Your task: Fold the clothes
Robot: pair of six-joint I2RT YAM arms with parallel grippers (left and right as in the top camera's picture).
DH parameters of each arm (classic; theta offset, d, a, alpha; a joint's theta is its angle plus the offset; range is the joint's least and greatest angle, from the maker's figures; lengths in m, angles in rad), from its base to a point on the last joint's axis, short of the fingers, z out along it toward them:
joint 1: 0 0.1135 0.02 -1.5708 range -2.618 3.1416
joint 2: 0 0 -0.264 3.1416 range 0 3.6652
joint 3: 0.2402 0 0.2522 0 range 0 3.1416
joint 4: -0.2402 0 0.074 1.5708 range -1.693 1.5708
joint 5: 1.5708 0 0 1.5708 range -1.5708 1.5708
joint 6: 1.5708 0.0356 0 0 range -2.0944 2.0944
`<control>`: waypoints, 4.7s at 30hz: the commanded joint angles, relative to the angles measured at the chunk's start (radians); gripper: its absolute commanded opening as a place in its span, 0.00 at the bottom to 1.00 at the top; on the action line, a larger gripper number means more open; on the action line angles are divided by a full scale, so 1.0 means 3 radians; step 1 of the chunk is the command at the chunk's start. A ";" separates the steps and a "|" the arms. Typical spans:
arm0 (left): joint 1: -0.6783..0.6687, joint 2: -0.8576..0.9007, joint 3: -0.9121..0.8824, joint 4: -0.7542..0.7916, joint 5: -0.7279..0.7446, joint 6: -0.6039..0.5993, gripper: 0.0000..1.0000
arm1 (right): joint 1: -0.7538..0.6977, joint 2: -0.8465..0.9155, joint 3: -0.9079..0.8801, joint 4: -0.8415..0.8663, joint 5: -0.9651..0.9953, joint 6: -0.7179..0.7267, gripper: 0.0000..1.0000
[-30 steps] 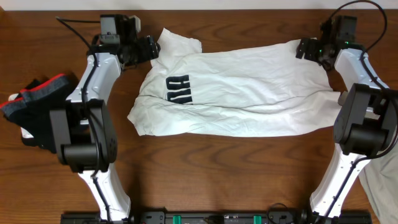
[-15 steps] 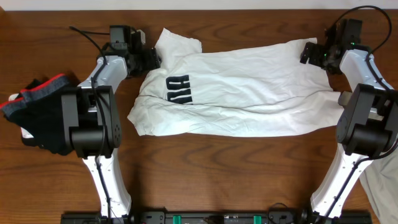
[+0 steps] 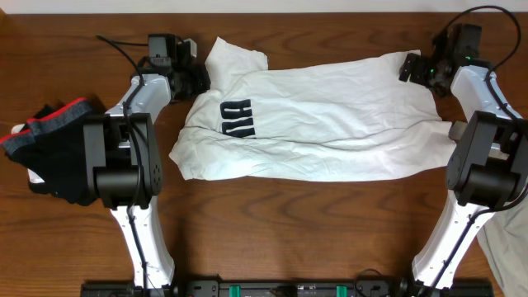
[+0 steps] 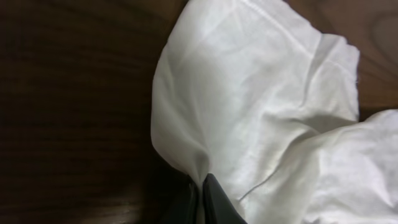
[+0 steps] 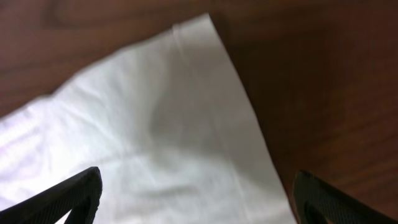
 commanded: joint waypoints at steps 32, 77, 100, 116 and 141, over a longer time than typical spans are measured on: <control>0.0013 -0.0482 0.0009 -0.0224 0.0132 0.0019 0.06 | 0.0080 0.0599 0.0109 0.1479 -0.0189 0.0117 0.99; 0.0207 -0.0970 0.0008 -0.0786 0.0772 -0.0156 0.06 | -0.0343 -0.0589 0.0111 -0.0369 -0.0200 0.0184 0.01; 0.0276 -0.1174 0.0006 -0.2448 0.0102 0.0174 0.06 | -0.0445 -0.0832 0.0109 -0.2027 0.0632 0.0113 0.01; 0.0276 -0.1174 -0.0107 -0.2839 0.0041 0.0174 0.06 | -0.0470 -0.0832 0.0099 -0.2209 0.0727 0.0112 0.05; 0.0276 -0.1174 -0.0107 -0.3147 0.0043 0.0173 0.16 | -0.0532 -0.0830 0.0080 -0.2405 0.0818 0.0114 0.32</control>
